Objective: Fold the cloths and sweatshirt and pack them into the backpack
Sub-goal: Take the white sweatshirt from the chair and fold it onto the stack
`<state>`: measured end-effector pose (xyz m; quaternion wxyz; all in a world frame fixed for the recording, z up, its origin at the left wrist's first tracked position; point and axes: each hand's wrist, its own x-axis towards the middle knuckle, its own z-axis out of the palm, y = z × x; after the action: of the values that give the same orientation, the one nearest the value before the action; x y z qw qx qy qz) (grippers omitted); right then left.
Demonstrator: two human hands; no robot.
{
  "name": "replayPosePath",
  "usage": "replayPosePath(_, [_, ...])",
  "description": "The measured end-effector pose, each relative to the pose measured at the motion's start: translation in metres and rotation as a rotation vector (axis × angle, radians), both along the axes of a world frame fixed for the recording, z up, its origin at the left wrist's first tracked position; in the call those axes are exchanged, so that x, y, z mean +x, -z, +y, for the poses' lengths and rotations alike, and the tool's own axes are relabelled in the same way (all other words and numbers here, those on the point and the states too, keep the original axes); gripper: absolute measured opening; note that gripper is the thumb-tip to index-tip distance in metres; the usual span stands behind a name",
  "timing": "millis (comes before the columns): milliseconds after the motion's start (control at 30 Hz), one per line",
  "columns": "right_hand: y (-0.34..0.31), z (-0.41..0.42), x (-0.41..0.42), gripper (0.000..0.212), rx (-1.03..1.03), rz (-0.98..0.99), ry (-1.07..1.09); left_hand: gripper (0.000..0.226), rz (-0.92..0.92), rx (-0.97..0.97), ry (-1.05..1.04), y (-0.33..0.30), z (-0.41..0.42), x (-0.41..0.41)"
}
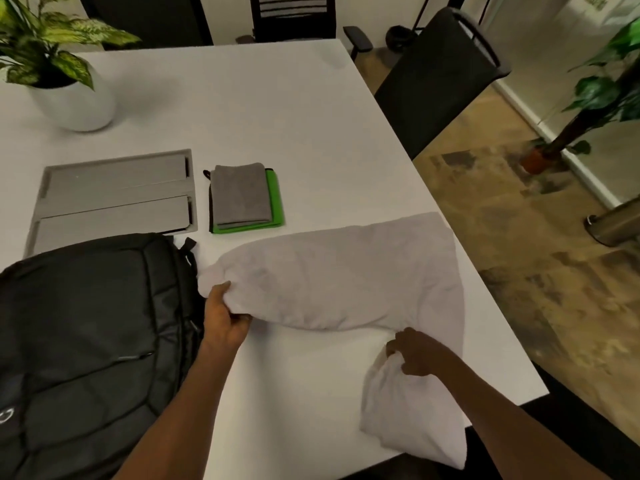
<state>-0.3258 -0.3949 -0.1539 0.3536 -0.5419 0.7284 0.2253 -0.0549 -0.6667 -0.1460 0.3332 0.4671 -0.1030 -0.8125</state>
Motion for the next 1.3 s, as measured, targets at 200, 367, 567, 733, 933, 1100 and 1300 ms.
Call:
replayPosePath(200, [-0.001, -0.004, 0.000, 0.042, 0.046, -0.035, 0.048, 0.048, -0.685, -0.474, 0.077, 0.002, 0.000, 0.006])
replayPosePath(367, [-0.005, -0.008, 0.005, 0.040, 0.042, -0.015, 0.035, 0.047, -1.166, -0.742, 0.070, -0.017, 0.014, -0.001])
replayPosePath(567, [-0.005, -0.014, 0.008, 0.055, 0.120, 0.030, 0.003, 0.043, -1.296, -0.523, 0.109, -0.008, 0.014, 0.023])
replayPosePath(733, [-0.002, -0.016, 0.011, 0.056, 0.125, 0.032, 0.032, 0.046, -1.326, -0.634, 0.267, -0.010, 0.014, 0.035])
replayPosePath(933, [-0.002, -0.025, 0.029, 0.048, 0.048, 0.141, 0.045, 0.064, -1.237, -0.487, 0.490, -0.009, -0.008, 0.035])
replayPosePath(1100, [0.014, -0.028, 0.045, 0.040, -0.282, 0.323, 0.008, 0.070, -1.277, -0.400, 0.645, -0.010, -0.031, 0.033])
replayPosePath(1300, [0.015, -0.062, 0.066, 0.071, -0.416, 0.075, 0.090, 0.016, -0.964, -0.298, 0.656, -0.023, -0.050, 0.032])
